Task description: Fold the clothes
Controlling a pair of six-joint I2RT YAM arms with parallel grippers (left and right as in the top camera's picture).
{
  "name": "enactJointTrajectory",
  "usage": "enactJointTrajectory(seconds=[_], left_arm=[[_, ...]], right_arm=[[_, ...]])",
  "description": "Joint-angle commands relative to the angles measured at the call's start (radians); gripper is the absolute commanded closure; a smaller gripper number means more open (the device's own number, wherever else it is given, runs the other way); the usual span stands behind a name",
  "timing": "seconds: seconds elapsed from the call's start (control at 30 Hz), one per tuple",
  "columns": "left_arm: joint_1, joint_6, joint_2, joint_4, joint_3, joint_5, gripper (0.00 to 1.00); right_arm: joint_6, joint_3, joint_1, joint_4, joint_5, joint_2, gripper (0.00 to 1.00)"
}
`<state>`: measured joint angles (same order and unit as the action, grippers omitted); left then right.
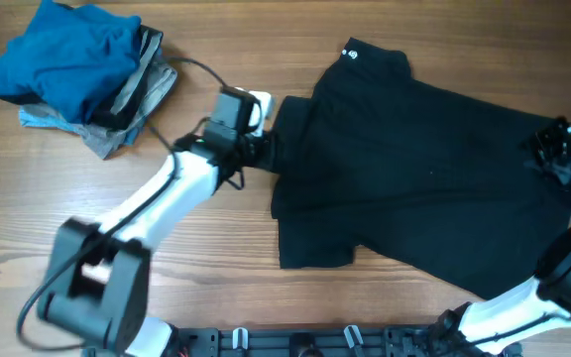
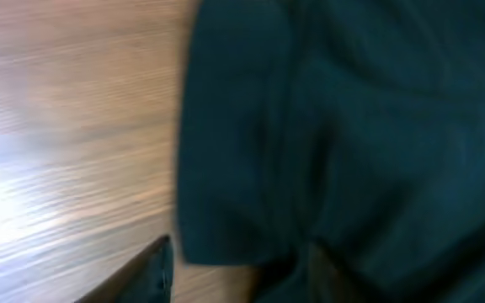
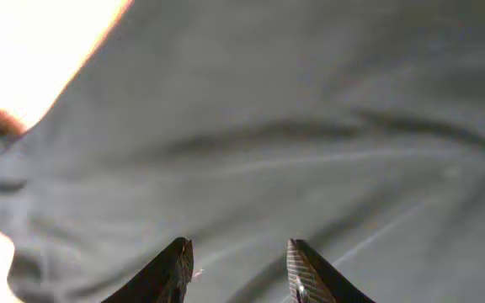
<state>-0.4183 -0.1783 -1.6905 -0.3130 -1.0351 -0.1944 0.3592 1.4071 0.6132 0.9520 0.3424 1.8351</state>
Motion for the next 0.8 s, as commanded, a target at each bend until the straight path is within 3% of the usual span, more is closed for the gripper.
enactJointTrajectory(seconds=[0.0,0.1,0.2,0.4,0.63,0.77], left_arm=[[-0.049,0.046,-0.134,0.13,0.001,-0.06,0.89],[-0.056,0.036,-0.208,0.195,0.001,-0.054,0.96],[-0.039,0.005,-0.267,0.193,0.001,0.008,0.96],[0.089,-0.122,-0.308,0.028,0.0,0.332,0.96],[0.281,-0.118,-0.204,-0.019,0.0,0.342,0.96],[0.314,-0.121,-0.095,-0.051,0.0,0.32,0.96]], right_arm=[[-0.07,0.023,-0.093,0.033,0.077,-0.09,0.59],[-0.072,0.02,-0.175,0.055,0.074,-0.092,0.57],[-0.071,0.002,-0.237,0.055,0.056,-0.092,0.55],[-0.068,-0.009,-0.306,0.086,-0.043,-0.092,0.49],[-0.038,-0.009,-0.371,0.109,-0.077,-0.091,0.47],[0.046,-0.013,-0.414,0.172,-0.245,-0.09,0.41]])
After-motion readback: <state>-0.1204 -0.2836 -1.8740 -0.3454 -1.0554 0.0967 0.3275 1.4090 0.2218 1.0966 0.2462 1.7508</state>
